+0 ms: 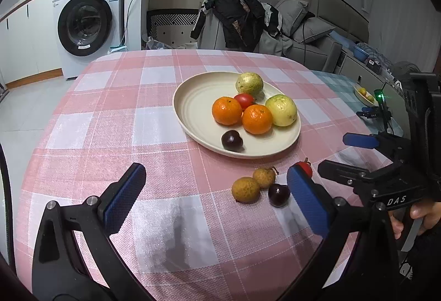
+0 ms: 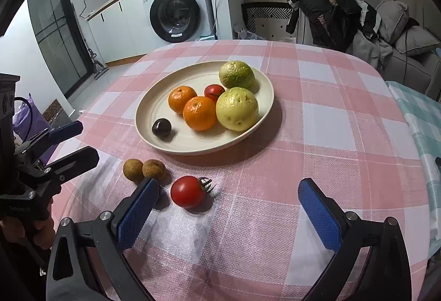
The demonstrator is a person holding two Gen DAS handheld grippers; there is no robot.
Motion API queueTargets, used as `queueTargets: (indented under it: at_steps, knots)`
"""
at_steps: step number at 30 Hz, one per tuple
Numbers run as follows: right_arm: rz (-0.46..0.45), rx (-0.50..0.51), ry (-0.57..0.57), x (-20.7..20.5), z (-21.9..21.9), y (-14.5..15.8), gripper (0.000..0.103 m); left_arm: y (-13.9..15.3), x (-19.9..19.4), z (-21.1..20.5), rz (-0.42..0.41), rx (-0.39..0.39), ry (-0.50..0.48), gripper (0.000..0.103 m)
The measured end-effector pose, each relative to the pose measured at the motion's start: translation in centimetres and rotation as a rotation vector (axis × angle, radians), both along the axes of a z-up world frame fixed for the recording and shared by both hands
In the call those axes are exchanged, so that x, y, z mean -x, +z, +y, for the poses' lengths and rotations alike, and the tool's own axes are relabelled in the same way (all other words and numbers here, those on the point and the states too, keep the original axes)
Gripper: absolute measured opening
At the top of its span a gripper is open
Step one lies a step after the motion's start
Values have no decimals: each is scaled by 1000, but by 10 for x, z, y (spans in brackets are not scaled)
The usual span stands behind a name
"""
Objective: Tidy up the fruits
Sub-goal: 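Withdraw both open tools from the plate toward the remaining fruit, then grasp the red tomato with the right tool while the left tool grasps a brown kiwi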
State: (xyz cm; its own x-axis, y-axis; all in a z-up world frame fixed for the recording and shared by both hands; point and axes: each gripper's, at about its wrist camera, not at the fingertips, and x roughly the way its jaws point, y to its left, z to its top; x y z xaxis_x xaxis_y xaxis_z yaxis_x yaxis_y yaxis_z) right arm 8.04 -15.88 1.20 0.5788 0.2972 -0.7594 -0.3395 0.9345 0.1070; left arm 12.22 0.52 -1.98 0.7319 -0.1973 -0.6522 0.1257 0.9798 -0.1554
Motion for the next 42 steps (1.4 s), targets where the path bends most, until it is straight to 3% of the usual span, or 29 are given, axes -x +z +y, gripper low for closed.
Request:
queueTargets:
  at_steps: [14, 42]
  knots:
    - [55, 34, 66, -4, 14, -17, 102, -19, -8, -3, 61, -39, -4, 102]
    - [100, -11, 171, -1, 29, -30, 51, -32, -19, -1, 92, -34, -7, 102]
